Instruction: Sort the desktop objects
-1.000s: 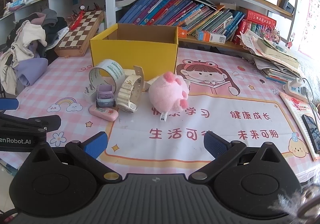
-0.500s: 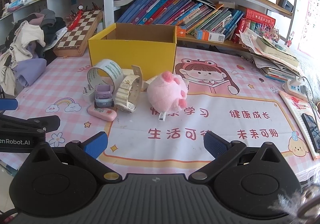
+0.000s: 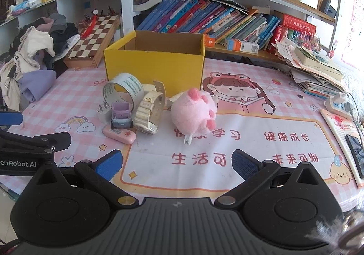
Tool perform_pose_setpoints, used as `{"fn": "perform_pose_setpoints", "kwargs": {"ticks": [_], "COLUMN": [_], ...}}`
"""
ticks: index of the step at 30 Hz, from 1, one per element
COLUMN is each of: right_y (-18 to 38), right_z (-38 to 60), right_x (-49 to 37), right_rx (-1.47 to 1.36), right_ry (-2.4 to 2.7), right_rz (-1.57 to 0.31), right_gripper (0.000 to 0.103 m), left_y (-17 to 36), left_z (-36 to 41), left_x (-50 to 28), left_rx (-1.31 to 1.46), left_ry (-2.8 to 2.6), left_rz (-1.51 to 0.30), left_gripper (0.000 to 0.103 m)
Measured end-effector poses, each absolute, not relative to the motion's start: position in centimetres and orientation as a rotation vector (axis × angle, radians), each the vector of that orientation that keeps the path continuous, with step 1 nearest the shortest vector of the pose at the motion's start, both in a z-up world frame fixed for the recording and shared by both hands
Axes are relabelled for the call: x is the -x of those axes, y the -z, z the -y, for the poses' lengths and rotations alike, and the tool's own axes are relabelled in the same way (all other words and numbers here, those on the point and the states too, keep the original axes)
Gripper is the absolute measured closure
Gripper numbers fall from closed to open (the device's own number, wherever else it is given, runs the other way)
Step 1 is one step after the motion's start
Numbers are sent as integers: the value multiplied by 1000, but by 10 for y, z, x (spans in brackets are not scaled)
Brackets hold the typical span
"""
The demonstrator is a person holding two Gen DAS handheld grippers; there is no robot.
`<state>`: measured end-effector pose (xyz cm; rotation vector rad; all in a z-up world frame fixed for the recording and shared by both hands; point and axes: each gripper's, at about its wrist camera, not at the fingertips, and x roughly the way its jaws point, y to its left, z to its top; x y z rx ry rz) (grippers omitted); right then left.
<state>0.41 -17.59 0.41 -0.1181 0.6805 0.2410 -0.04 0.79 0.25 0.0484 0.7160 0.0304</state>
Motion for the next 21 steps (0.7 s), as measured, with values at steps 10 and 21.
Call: {"fn": "perform_pose_setpoints", "kwargs": {"ticks": [10, 21], "right_y": [-2, 0], "right_z": [178, 187], "right_x": [-22, -57], "right_rx": [128, 122], "right_ry": [-249, -252], "right_rz": [-707, -729], "right_gripper": [1, 1], "left_y": [3, 8], "left_z": [-8, -1], "left_x": [-17, -41], "left_rx": [-19, -11], "left_ry": [-32, -27], "left_rz": [-739, -755], "left_gripper": [0, 0]}}
